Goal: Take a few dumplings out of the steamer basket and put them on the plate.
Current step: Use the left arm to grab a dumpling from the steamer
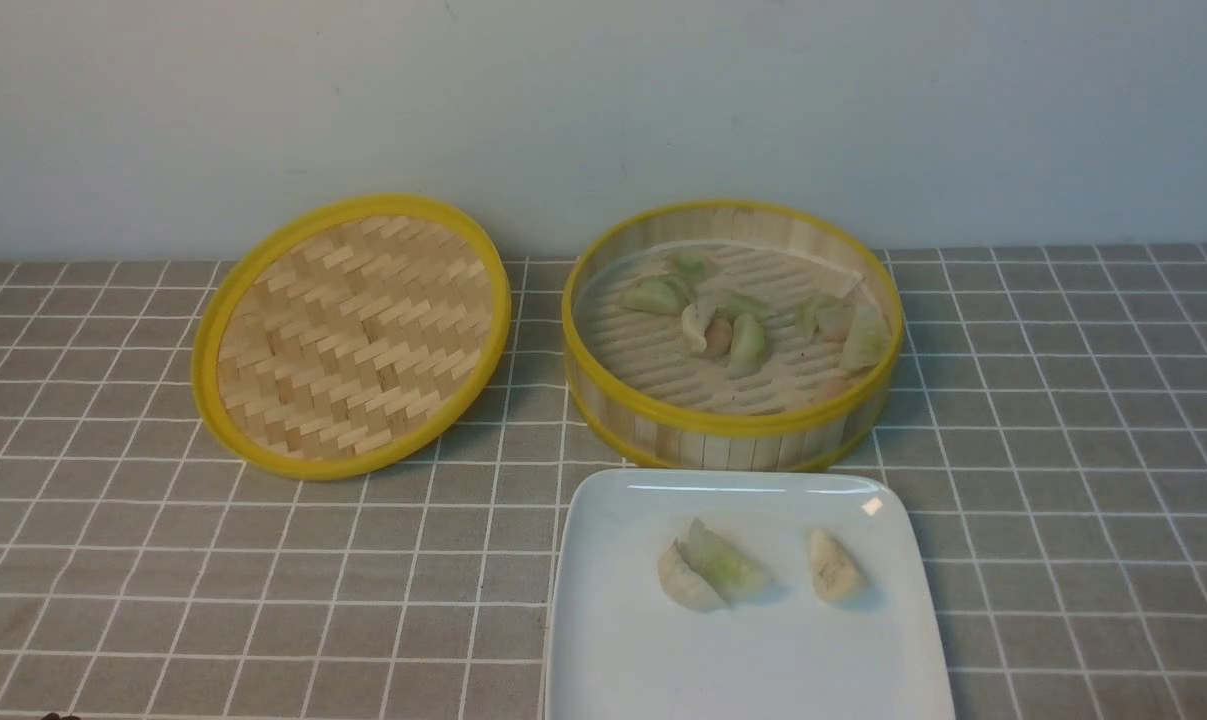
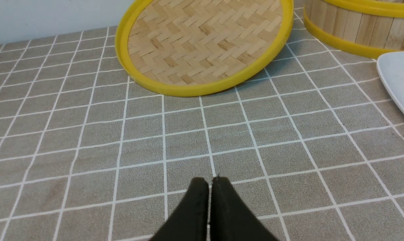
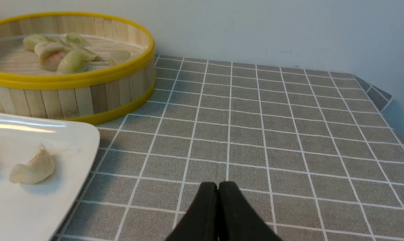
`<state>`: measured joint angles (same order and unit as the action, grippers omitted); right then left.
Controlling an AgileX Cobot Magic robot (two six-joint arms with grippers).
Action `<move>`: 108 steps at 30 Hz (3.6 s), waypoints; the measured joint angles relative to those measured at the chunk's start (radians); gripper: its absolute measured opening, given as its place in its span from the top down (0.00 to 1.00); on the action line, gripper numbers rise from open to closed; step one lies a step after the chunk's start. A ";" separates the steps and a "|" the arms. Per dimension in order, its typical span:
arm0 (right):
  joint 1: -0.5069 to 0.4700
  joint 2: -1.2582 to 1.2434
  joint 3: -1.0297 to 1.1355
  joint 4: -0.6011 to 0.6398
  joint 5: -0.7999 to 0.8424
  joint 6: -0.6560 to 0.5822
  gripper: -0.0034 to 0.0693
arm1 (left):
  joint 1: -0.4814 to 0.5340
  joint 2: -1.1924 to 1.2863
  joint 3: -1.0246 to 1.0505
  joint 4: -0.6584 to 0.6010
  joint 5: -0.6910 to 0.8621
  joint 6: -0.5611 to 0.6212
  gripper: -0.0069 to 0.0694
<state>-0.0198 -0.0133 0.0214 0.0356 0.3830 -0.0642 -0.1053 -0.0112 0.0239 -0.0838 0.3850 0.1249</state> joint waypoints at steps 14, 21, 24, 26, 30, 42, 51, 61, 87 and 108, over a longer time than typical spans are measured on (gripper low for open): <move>0.000 0.000 0.000 0.000 0.000 0.000 0.97 | 0.000 0.000 0.000 0.000 0.000 0.000 0.92; 0.000 0.000 0.000 0.000 0.000 0.000 0.97 | 0.000 0.000 0.008 -0.045 -0.088 -0.008 0.92; 0.000 0.000 0.000 0.000 0.000 0.000 0.97 | 0.000 0.000 0.009 -0.150 -0.258 -0.035 0.92; 0.000 0.000 0.000 0.000 0.000 0.000 0.97 | 0.000 0.000 0.009 -0.249 -0.394 -0.061 0.92; 0.000 0.000 0.000 0.000 0.000 0.000 0.97 | 0.000 0.000 0.009 -0.401 -0.580 -0.109 0.92; 0.000 0.000 0.000 0.000 0.000 0.000 0.97 | 0.000 0.001 -0.112 -0.528 -0.783 -0.283 0.92; 0.000 0.000 0.007 0.369 -0.226 0.130 0.97 | 0.000 0.486 -0.785 -0.417 0.054 -0.191 0.92; 0.000 0.000 0.007 0.845 -0.361 0.209 0.97 | -0.002 1.232 -1.176 -0.462 0.589 0.031 0.92; 0.009 0.745 -0.909 0.195 0.861 0.030 0.97 | -0.405 2.504 -2.649 -0.123 0.852 -0.073 0.92; 0.009 0.760 -0.918 0.194 0.877 0.027 0.97 | -0.403 2.651 -2.704 -0.039 0.784 -0.038 0.37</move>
<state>-0.0108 0.7464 -0.8963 0.2298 1.2595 -0.0377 -0.5085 2.6396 -2.6797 -0.1228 1.1694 0.0867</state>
